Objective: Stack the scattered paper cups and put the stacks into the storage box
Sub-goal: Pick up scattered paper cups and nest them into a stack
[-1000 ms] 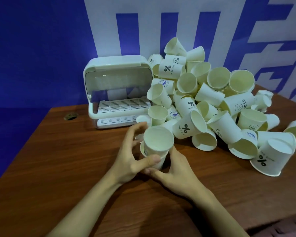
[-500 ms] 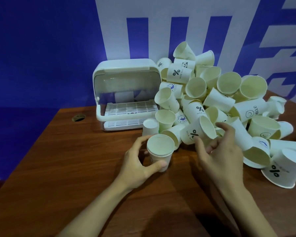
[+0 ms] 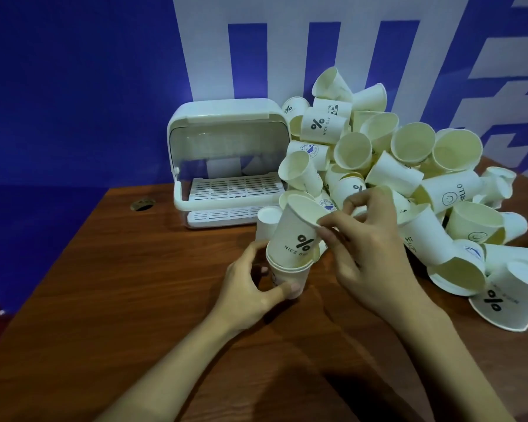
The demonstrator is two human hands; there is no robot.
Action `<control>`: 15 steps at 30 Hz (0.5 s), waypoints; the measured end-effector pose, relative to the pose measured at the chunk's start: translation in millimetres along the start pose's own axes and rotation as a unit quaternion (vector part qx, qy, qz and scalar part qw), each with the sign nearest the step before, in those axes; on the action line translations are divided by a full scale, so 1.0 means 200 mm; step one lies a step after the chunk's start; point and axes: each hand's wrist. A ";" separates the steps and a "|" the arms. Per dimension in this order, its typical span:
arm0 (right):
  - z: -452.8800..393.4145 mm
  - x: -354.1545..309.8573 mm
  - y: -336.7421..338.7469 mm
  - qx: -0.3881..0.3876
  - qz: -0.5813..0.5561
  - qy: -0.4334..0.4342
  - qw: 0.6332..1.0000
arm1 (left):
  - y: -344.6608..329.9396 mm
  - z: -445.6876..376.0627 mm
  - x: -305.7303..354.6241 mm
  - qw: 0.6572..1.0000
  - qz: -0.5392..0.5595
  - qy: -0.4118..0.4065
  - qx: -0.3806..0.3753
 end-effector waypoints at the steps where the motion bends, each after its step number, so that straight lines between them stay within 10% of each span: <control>1: -0.01 0.00 -0.01 -0.028 0.003 0.021 0.999 | 0.00 0.00 0.00 1.000 0.003 0.002 0.001; 15: 0.11 -0.03 -0.13 -0.089 -0.129 -0.092 0.983 | 0.01 0.01 0.02 1.000 0.002 -0.019 -0.005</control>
Point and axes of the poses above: each hand's wrist, its own z-axis away from the middle knuckle, its own y-axis out of the back of the hand, x = y × z, and after that the axes turned 3 degrees about x, right-handed
